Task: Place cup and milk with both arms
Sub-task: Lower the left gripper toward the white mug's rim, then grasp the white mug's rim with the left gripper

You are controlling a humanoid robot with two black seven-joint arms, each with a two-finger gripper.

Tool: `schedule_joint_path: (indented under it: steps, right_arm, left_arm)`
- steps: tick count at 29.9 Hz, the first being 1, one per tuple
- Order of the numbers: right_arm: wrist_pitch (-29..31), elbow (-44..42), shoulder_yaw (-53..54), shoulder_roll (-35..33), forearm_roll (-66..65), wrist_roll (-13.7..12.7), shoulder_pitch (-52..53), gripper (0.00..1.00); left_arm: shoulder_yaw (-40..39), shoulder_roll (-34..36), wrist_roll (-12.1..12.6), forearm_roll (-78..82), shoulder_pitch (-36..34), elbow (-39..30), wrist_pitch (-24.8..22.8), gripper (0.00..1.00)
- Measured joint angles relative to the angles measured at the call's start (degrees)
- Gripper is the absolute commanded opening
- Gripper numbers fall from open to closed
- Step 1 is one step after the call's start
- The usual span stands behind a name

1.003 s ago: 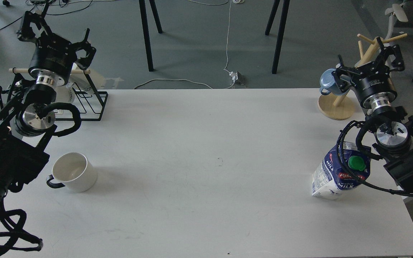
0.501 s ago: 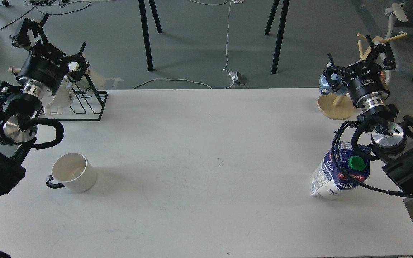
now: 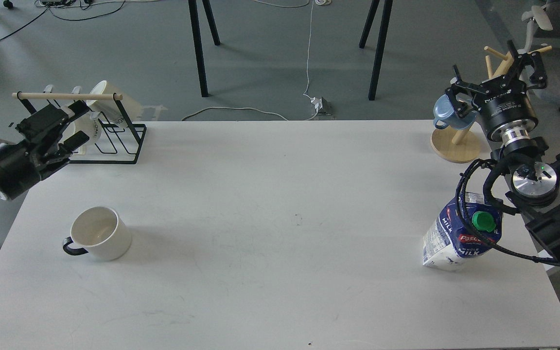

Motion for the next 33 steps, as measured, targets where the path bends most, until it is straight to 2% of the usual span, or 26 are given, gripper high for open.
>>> schedule_joint_path:
  steps: [4,8,11,14,17,24,31,33]
  right_arm:
    - [0.0,0.1,0.1,-0.7,0.0,-0.1,0.0,0.99]
    - [0.0,0.3,0.0,-1.7,0.0,-0.1,-0.1,0.99]
    - [0.0,0.6,0.0,-2.6,0.0,-0.2,-0.4,0.99]
    - [0.0,0.8,0.0,-3.4,0.0,-0.2,-0.6,0.99]
    - [0.0,0.8,0.0,-3.5,0.0,-0.2,-0.7,0.99]
    - [0.0,0.9,-0.2,-3.9,0.0,-0.2,-0.8,0.99]
    - [0.0,1.0,-0.3,-3.8,-0.1,-0.2,-0.7,0.99]
    - [0.0,0.9,-0.3,-3.8,-0.1,-0.2,-0.7,0.99]
  left_arm:
    - [2.7,3.5,-0.1,12.4,2.1,0.3,5.2,0.88]
    - [7.6,3.9,-0.1,27.6,2.7,0.8,11.9,0.85]
    - [12.0,3.9,-0.1,33.9,3.1,2.2,18.5,0.79]
    - [16.2,3.5,-0.1,35.9,3.1,5.2,22.5,0.76]
    - [18.8,1.8,-0.1,37.0,2.7,8.4,24.2,0.72]
    - [19.5,-3.7,-0.1,40.2,0.9,14.3,24.7,0.7]
    - [19.9,-6.2,-0.1,41.0,-1.4,15.8,24.5,0.64]
    - [20.0,-7.0,-0.1,42.2,-1.9,15.8,24.3,0.57]
